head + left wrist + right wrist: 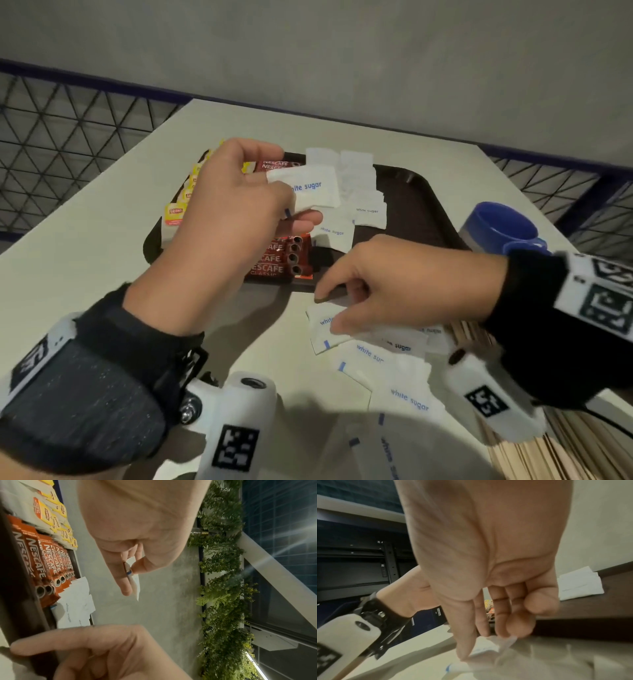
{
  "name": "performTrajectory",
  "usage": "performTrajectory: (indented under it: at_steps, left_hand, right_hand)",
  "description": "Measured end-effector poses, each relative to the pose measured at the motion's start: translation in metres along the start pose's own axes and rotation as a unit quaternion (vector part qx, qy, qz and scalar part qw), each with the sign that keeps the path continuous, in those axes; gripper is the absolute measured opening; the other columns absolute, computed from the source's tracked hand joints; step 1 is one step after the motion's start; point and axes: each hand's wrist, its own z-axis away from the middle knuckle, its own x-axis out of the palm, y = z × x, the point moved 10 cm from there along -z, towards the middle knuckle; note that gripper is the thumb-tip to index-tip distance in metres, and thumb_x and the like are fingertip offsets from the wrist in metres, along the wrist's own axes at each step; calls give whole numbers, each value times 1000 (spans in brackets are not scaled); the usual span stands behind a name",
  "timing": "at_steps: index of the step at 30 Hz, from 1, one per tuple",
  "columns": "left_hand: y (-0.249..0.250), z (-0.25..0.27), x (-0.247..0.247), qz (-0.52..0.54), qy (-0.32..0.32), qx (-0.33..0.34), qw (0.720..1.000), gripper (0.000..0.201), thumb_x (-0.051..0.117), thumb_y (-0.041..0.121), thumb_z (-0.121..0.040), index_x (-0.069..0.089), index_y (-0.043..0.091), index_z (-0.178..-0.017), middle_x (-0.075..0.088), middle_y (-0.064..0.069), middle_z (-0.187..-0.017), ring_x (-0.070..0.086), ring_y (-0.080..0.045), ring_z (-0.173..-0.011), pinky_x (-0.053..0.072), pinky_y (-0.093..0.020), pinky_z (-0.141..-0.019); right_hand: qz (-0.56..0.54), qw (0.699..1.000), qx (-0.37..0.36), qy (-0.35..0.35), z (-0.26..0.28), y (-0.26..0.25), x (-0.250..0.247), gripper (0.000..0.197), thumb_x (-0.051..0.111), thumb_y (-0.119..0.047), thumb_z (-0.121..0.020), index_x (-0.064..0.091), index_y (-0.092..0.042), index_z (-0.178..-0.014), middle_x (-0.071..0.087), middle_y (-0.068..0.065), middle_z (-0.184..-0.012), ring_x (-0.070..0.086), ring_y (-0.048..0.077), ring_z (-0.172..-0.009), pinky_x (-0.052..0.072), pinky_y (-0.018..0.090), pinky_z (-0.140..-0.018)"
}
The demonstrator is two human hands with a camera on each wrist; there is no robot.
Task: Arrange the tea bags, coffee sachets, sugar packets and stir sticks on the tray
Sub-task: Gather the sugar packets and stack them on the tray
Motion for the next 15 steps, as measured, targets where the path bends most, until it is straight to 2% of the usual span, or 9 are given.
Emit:
performTrajectory:
  at_steps: [1,2,3,4,6,8,10,12,15]
  left_hand:
    - [-3,0,2,1,-5,-5,1000,46,51,-20,-88,52,10,-123,68,-21,-99,77,-32,-70,65,-35,-67]
    - [-5,0,4,4,-9,-10,1000,46,52,-20,-88,52,10,-123,68,-22,-100,78,-31,-71,65,-34,-66]
    - [-7,0,6,7,-13,-15,1000,45,54,-19,-89,52,10,-123,69,-22,-101,78,-29,-74,64,-33,-66]
    - [-10,0,8,5,-17,-22,1000,44,55,-19,-89,53,11,-122,70,-21,-102,78,-27,-77,64,-32,-66]
    - [-14,0,11,-12,-30,-34,999,42,57,-16,-91,55,15,-119,72,-17,-103,78,-25,-84,64,-34,-68]
    - [-18,-1,14,-28,-43,-41,998,40,55,-15,-92,56,17,-116,73,-15,-102,77,-25,-89,65,-35,-70]
    - [-22,-2,16,-37,-55,-48,997,39,54,-14,-93,57,18,-116,74,-13,-103,76,-24,-90,65,-34,-70]
    - [-25,-4,17,-42,-61,-50,996,39,54,-13,-94,58,18,-117,75,-12,-101,76,-20,-86,65,-33,-69]
    - [-28,-3,17,-43,-69,-56,995,38,54,-12,-94,60,16,-118,75,-7,-91,76,-16,-80,64,-33,-70]
  right_hand:
    - [14,1000,-11,7,1,-4,3,21,75,-44,-86,69,-26,-95,60,-21,-69,55,-2,-63,44,15,-59]
    - [33,999,-11,4,3,-5,8,29,76,-44,-85,60,-19,-82,56,-10,-67,51,5,-59,46,24,-58]
    - [55,998,-10,-3,6,-5,14,38,76,-46,-84,53,-16,-77,53,-5,-69,49,7,-61,50,35,-61]
    - [72,997,7,-10,8,-4,18,38,75,-48,-84,52,-18,-79,50,-7,-76,52,9,-68,52,39,-65]
    - [85,996,15,-8,12,-5,21,31,73,-51,-85,58,-26,-95,44,-11,-94,54,12,-85,52,37,-76]
    - [65,998,10,8,16,-6,16,34,73,-51,-86,59,-30,-110,40,-13,-103,48,9,-96,48,29,-84]
    - [34,999,18,29,22,-5,1,32,73,-51,-86,61,-31,-108,42,-15,-107,43,3,-100,43,20,-85]
    - [-20,997,37,60,29,0,-19,24,76,-48,-83,66,-32,-99,48,-16,-105,48,1,-98,45,18,-83]
    - [-98,987,63,110,38,10,-47,17,82,-41,-79,70,-34,-89,55,-17,-100,55,-4,-87,46,14,-73]
